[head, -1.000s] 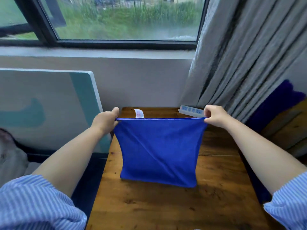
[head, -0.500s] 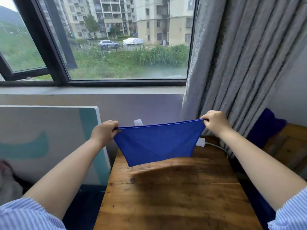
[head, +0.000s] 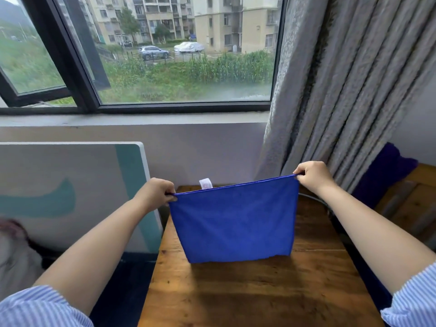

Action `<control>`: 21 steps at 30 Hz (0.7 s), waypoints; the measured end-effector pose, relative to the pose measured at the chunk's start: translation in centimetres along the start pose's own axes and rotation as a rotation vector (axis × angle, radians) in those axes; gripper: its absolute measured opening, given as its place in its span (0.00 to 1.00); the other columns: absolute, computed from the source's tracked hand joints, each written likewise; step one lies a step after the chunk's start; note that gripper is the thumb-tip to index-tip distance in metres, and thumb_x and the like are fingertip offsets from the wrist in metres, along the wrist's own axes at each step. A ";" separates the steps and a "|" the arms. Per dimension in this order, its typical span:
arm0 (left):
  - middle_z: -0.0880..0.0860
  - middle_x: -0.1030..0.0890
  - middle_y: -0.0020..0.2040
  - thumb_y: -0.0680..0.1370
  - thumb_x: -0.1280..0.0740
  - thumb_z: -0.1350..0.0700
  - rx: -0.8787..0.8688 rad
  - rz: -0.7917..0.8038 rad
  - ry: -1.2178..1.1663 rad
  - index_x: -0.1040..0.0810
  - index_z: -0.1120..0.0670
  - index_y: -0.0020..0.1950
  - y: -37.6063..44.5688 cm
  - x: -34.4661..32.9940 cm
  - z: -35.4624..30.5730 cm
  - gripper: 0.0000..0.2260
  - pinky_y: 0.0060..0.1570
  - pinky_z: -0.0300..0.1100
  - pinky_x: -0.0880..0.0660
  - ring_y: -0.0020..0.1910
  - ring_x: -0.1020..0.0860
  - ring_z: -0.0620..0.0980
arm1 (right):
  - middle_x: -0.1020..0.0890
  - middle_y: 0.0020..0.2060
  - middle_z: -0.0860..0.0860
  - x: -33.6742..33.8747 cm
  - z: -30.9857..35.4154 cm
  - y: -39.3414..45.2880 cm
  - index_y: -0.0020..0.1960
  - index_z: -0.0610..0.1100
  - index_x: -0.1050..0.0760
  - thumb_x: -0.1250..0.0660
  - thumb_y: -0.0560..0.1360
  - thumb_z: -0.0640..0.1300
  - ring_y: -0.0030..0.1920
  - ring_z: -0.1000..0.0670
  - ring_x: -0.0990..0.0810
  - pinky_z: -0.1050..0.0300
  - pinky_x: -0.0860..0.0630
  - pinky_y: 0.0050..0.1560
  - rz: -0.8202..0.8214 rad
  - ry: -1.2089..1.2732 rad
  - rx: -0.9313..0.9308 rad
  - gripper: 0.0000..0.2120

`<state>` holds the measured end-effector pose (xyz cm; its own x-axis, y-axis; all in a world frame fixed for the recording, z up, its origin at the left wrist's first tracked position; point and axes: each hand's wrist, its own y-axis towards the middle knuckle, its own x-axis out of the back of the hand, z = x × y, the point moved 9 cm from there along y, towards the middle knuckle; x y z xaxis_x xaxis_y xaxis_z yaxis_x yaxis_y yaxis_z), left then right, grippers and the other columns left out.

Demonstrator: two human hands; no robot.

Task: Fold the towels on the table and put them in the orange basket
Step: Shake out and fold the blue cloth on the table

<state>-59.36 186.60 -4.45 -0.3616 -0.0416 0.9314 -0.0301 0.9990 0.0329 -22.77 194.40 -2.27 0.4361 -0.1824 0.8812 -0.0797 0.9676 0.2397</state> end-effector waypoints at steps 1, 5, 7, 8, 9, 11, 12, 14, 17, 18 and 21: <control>0.63 0.18 0.41 0.71 0.30 0.64 0.021 0.004 0.037 0.21 0.66 0.41 0.2 -0.1 0.3 0.05 0.42 0.43 0.26 0.36 0.24 0.53 | 0.17 0.49 0.39 -0.5 0.1 0.2 0.48 0.35 0.19 0.36 0.71 0.33 0.52 0.41 0.21 0.55 0.28 0.48 0.042 -0.040 -0.010 0.09; 0.66 0.20 0.44 0.74 0.35 0.63 0.054 -0.398 0.061 0.23 0.67 0.45 1.4 4.8 -0.7 0.06 0.40 0.48 0.30 0.43 0.23 0.63 | 0.20 0.48 0.35 3.4 2.4 1.7 0.48 0.33 0.21 0.40 0.72 0.31 0.52 0.38 0.24 0.52 0.30 0.47 -0.252 0.002 0.001 0.10; 0.67 0.21 0.44 0.75 0.37 0.64 0.044 -0.568 -0.014 0.24 0.67 0.45 1.9 7.1 -1.2 0.06 0.38 0.47 0.34 0.43 0.24 0.65 | 0.21 0.46 0.33 5.9 3.4 1.9 0.47 0.31 0.23 0.41 0.71 0.30 0.51 0.36 0.25 0.52 0.34 0.47 -0.450 0.095 0.040 0.09; 0.67 0.21 0.45 0.76 0.37 0.63 0.067 -0.500 0.031 0.25 0.66 0.47 2.6 6.8 -1.2 0.06 0.38 0.46 0.34 0.44 0.24 0.65 | 0.20 0.48 0.34 5.4 3.7 2.5 0.47 0.33 0.23 0.41 0.71 0.30 0.51 0.36 0.24 0.53 0.33 0.48 -0.375 0.050 0.043 0.10; 0.65 0.21 0.48 0.76 0.38 0.61 0.099 -0.365 0.129 0.25 0.64 0.48 3.3 5.7 -0.9 0.06 0.38 0.46 0.34 0.46 0.24 0.64 | 0.20 0.50 0.36 3.5 3.7 3.0 0.49 0.35 0.23 0.40 0.71 0.31 0.53 0.38 0.24 0.54 0.31 0.48 -0.194 -0.061 0.030 0.10; 0.63 0.21 0.51 0.77 0.39 0.60 0.159 -0.170 0.252 0.26 0.61 0.49 3.9 3.7 0.2 0.06 0.39 0.44 0.34 0.48 0.24 0.62 | 0.20 0.53 0.40 0.0 2.5 2.6 0.50 0.39 0.23 0.41 0.72 0.33 0.54 0.40 0.23 0.55 0.29 0.46 0.104 -0.248 -0.040 0.11; 0.62 0.21 0.51 0.76 0.39 0.60 0.169 -0.141 0.255 0.26 0.61 0.48 4.0 3.3 0.5 0.05 0.39 0.44 0.34 0.47 0.24 0.61 | 0.20 0.52 0.41 -0.5 2.1 2.4 0.50 0.40 0.24 0.41 0.71 0.33 0.53 0.41 0.23 0.56 0.31 0.44 0.126 -0.271 -0.065 0.11; 0.62 0.21 0.49 0.76 0.39 0.61 0.165 -0.145 0.218 0.26 0.60 0.45 4.2 3.0 0.6 0.04 0.38 0.43 0.34 0.45 0.26 0.60 | 0.21 0.51 0.41 -0.2 1.8 2.6 0.49 0.40 0.24 0.41 0.71 0.32 0.51 0.41 0.24 0.58 0.33 0.41 0.061 -0.213 -0.119 0.11; 0.63 0.22 0.46 0.76 0.40 0.63 0.197 -0.234 0.080 0.32 0.58 0.39 5.0 3.6 0.7 0.06 0.37 0.44 0.34 0.39 0.30 0.58 | 0.21 0.49 0.38 0.3 1.7 3.6 0.48 0.37 0.25 0.42 0.70 0.30 0.47 0.40 0.24 0.57 0.34 0.40 -0.052 -0.041 -0.208 0.11; 0.64 0.22 0.44 0.75 0.40 0.64 0.218 -0.276 0.040 0.33 0.58 0.38 5.3 4.1 0.8 0.06 0.37 0.44 0.35 0.39 0.30 0.58 | 0.21 0.49 0.38 0.5 1.7 4.1 0.48 0.36 0.25 0.43 0.70 0.29 0.46 0.40 0.25 0.56 0.32 0.39 -0.082 0.029 -0.231 0.11; 0.65 0.22 0.44 0.74 0.42 0.66 0.271 -0.351 -0.028 0.32 0.59 0.39 6.5 4.9 1.1 0.05 0.37 0.44 0.35 0.38 0.30 0.58 | 0.21 0.50 0.36 0.5 2.2 5.9 0.48 0.33 0.25 0.44 0.69 0.27 0.50 0.38 0.24 0.53 0.29 0.43 -0.132 0.125 -0.239 0.12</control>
<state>-62.33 192.91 -0.11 -0.3113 -0.3816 0.8703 -0.3972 0.8842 0.2456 -24.95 199.63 0.50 0.5372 -0.3004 0.7881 0.1914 0.9535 0.2330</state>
